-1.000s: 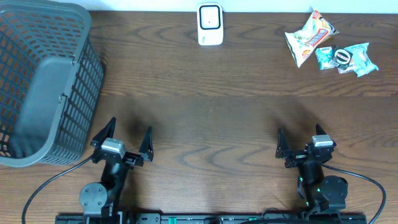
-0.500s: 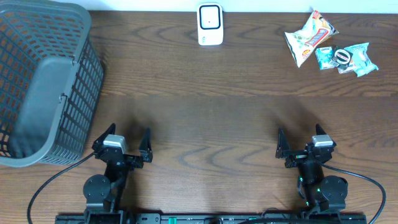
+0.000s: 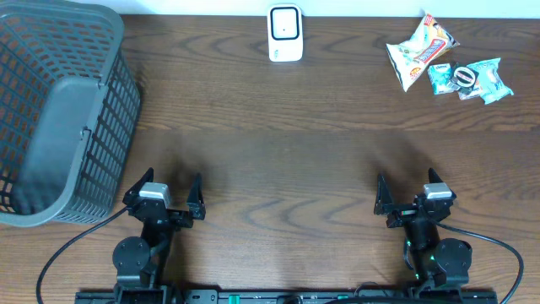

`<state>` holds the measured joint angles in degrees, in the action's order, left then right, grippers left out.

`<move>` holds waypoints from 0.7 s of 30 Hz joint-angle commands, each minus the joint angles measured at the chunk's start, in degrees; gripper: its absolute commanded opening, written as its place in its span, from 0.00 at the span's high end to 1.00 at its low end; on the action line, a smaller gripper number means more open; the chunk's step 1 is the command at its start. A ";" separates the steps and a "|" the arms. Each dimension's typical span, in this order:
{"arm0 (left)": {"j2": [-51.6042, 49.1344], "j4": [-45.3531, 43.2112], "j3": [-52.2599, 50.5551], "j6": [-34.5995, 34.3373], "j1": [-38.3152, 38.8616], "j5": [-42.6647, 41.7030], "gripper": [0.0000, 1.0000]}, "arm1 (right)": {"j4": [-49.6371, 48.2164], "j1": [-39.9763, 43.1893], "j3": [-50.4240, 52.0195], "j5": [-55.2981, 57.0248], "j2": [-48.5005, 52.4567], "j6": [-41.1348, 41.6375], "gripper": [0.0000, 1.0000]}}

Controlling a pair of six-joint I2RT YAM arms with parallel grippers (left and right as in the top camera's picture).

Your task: Scan the item barcode

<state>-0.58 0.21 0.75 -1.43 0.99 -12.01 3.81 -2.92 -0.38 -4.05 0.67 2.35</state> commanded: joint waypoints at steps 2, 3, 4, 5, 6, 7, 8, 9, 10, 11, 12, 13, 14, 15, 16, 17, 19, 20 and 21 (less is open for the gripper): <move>0.48 2.97 -0.52 1.27 0.33 -0.33 0.02 | 0.28 0.24 0.07 0.46 -0.39 0.59 0.01; 0.48 2.97 -0.52 1.27 0.33 -0.33 0.03 | 0.28 0.24 0.07 0.48 -0.39 0.59 0.01; 0.48 2.99 -0.52 1.25 0.33 -0.33 0.02 | 0.28 0.24 0.07 0.48 -0.39 0.59 0.01; 0.48 2.99 -0.52 1.22 0.33 -0.33 0.02 | 0.28 0.24 0.07 0.46 -0.39 0.59 0.01; 0.48 2.99 -0.52 1.22 0.33 -0.33 0.02 | 0.28 0.24 0.07 0.48 -0.39 0.59 0.01; 0.50 2.99 -0.52 1.20 0.33 -0.33 0.02 | 0.28 0.24 0.07 0.46 -0.39 0.59 0.01; 0.50 2.99 -0.52 1.22 0.33 -0.31 0.02 | 0.28 0.24 0.07 0.46 -0.39 0.59 0.01; 0.48 2.99 -0.52 1.22 0.33 -0.26 0.02 | 0.28 0.24 0.07 0.48 -0.39 0.59 0.01; 0.48 3.02 -0.52 1.20 0.33 -0.02 0.02 | 0.28 0.24 0.07 0.46 -0.39 0.59 0.01; 0.48 3.04 -0.52 1.20 0.33 0.31 0.02 | 0.28 0.24 0.07 0.48 -0.39 0.59 0.01; 0.48 3.13 -0.52 1.18 0.33 0.79 0.02 | 0.28 0.24 0.07 0.48 -0.39 0.59 0.01; 0.48 3.21 -0.52 1.20 0.33 1.44 0.02 | 0.28 0.24 0.07 0.48 -0.39 0.59 0.01; 0.48 3.26 -0.52 1.18 0.33 2.45 0.03 | 0.28 0.24 0.07 0.48 -0.37 0.59 0.01; 0.50 3.32 -0.52 1.20 0.33 2.99 0.02 | 0.28 0.24 0.07 0.48 -0.39 0.59 0.01; 0.50 3.43 -0.52 1.20 0.33 3.78 0.03 | 0.28 0.24 0.07 0.48 -0.39 0.59 0.01; 0.48 3.45 -0.52 1.20 0.33 3.96 0.02 | 0.28 0.24 0.07 0.46 -0.39 0.59 0.01; 0.48 3.50 -0.52 1.20 0.33 4.00 0.02 | 0.28 0.24 0.07 0.48 -0.39 0.59 0.01; 0.48 3.48 -0.52 1.20 0.33 4.20 0.02 | 0.28 0.24 0.07 0.46 -0.39 0.59 0.01; 0.50 3.52 -0.52 1.20 0.33 4.39 0.02 | 0.28 0.24 0.07 0.46 -0.39 0.59 0.01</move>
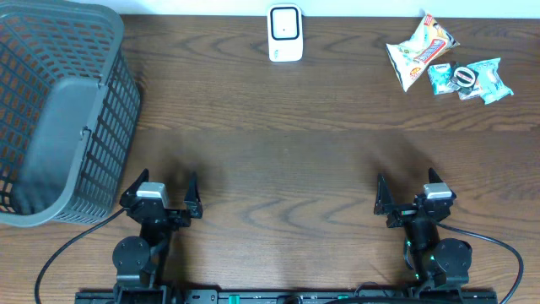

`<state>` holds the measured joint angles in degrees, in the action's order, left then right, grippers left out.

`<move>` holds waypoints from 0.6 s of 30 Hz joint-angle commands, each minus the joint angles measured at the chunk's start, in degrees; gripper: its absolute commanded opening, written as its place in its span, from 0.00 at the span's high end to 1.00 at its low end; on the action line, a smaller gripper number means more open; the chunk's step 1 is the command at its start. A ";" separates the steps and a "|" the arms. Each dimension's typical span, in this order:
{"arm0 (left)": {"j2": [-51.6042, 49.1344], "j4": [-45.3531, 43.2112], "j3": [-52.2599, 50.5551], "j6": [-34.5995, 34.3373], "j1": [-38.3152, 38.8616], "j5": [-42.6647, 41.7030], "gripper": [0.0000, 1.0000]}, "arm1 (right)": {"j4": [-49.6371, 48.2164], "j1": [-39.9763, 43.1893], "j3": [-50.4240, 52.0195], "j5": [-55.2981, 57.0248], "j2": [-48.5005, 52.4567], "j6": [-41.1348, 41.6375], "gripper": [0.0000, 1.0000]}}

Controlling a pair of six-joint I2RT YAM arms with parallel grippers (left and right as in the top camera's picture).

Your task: Scan the item barcode

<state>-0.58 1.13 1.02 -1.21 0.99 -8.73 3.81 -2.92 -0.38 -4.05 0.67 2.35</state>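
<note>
A white barcode scanner (285,33) stands at the far middle of the wooden table. Snack packets lie at the far right: an orange-and-white one (421,49) and a teal one (471,79) beside it. My left gripper (162,191) rests near the front left, open, nothing between its fingers. My right gripper (408,191) rests near the front right, also open and empty. Both are far from the packets and the scanner.
A large grey mesh basket (59,110) takes up the left side of the table, just behind and left of the left gripper. Cables run from both arm bases along the front edge.
The left gripper has shifted slightly to the left and a little farther from the front edge. The right arm, packets and scanner have not moved.
</note>
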 commanded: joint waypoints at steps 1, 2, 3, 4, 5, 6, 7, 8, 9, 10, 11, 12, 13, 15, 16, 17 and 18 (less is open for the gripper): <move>0.48 2.69 -0.79 1.01 0.33 1.42 0.02 | 0.28 0.24 0.07 0.46 -0.39 0.59 0.01; 0.48 2.71 -0.79 0.98 0.33 1.86 0.02 | 0.28 0.24 0.07 0.48 -0.39 0.59 0.01; 0.48 2.73 -0.79 1.01 0.33 2.29 0.02 | 0.28 0.24 0.07 0.48 -0.39 0.59 0.01; 0.48 2.78 -0.81 0.98 0.33 2.99 0.02 | 0.28 0.24 0.07 0.46 -0.39 0.59 0.01; 0.48 2.89 -0.79 0.98 0.33 3.50 0.02 | 0.28 0.24 0.07 0.48 -0.39 0.59 0.01; 0.48 2.91 -0.81 1.01 0.33 3.69 0.02 | 0.28 0.26 0.07 0.46 -0.37 0.59 0.01; 0.48 2.91 -0.79 0.98 0.33 3.72 0.02 | 0.28 0.24 0.07 0.46 -0.39 0.59 0.01; 0.48 2.91 -0.81 0.98 0.33 3.67 0.02 | 0.28 0.24 0.07 0.48 -0.39 0.59 0.01; 0.48 2.91 -0.81 0.98 0.33 3.65 0.02 | 0.28 0.24 0.07 0.46 -0.39 0.59 0.01; 0.48 2.91 -0.79 0.98 0.33 3.65 0.02 | 0.28 0.24 0.07 0.46 -0.39 0.59 0.01; 0.48 2.91 -0.79 0.98 0.33 3.65 0.02 | 0.28 0.24 0.07 0.48 -0.39 0.59 0.01; 0.48 2.91 -0.81 0.98 0.33 3.65 0.02 | 0.28 0.24 0.07 0.48 -0.39 0.59 0.01; 0.48 2.93 -0.81 0.98 0.33 3.65 0.03 | 0.28 0.24 0.07 0.48 -0.39 0.59 0.01; 0.48 2.91 -0.79 1.01 0.33 3.65 0.02 | 0.28 0.24 0.07 0.48 -0.39 0.57 0.01; 0.48 2.91 -0.81 0.98 0.33 3.65 0.02 | 0.28 0.24 0.07 0.48 -0.39 0.59 0.01; 0.48 2.89 -0.81 0.98 0.33 3.28 0.02 | 0.28 0.24 0.07 0.48 -0.39 0.59 0.01; 0.48 2.73 -0.81 0.98 0.33 2.73 0.02 | 0.28 0.24 0.07 0.46 -0.39 0.59 0.01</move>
